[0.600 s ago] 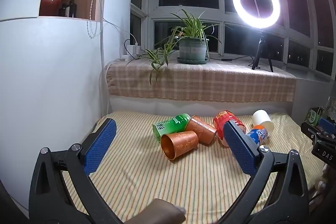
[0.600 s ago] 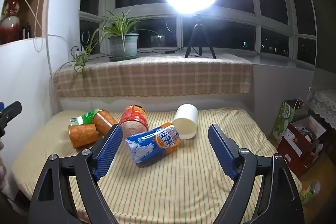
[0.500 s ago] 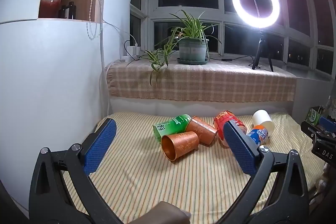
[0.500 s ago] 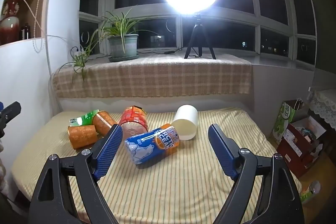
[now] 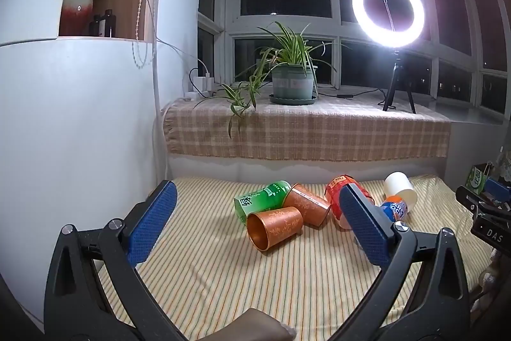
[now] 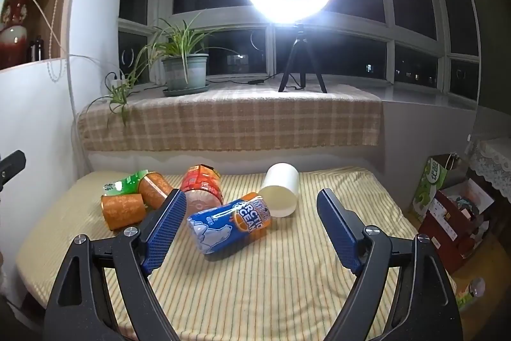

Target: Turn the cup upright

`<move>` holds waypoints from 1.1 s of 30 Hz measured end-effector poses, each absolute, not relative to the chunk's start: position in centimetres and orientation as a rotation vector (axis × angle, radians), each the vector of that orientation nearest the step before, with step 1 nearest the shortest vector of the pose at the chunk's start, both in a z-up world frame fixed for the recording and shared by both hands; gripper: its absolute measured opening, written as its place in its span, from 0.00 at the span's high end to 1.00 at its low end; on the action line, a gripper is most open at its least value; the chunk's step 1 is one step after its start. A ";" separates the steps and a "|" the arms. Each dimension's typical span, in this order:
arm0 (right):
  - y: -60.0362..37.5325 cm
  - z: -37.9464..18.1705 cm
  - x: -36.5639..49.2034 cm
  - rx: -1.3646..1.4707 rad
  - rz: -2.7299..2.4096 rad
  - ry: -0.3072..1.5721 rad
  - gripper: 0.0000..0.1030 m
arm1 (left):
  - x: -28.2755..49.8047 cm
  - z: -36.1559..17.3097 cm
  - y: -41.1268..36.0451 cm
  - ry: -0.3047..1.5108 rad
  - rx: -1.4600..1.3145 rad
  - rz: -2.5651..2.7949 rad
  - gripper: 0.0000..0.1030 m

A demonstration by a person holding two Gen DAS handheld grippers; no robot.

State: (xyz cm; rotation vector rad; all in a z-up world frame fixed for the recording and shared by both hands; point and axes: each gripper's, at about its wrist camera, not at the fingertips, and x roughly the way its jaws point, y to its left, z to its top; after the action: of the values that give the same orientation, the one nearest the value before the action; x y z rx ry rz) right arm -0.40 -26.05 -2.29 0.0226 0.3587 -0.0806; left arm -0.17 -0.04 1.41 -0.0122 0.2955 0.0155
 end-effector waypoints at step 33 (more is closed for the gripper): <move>-26.5 -2.2 -0.4 0.029 -0.090 0.362 0.18 | -0.3 1.6 0.4 0.300 -0.023 0.021 0.00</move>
State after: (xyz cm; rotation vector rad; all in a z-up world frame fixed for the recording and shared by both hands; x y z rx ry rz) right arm -0.41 -26.46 -2.18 0.0290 0.3618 -0.0895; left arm -0.28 0.36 1.61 -0.0226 0.3004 0.0206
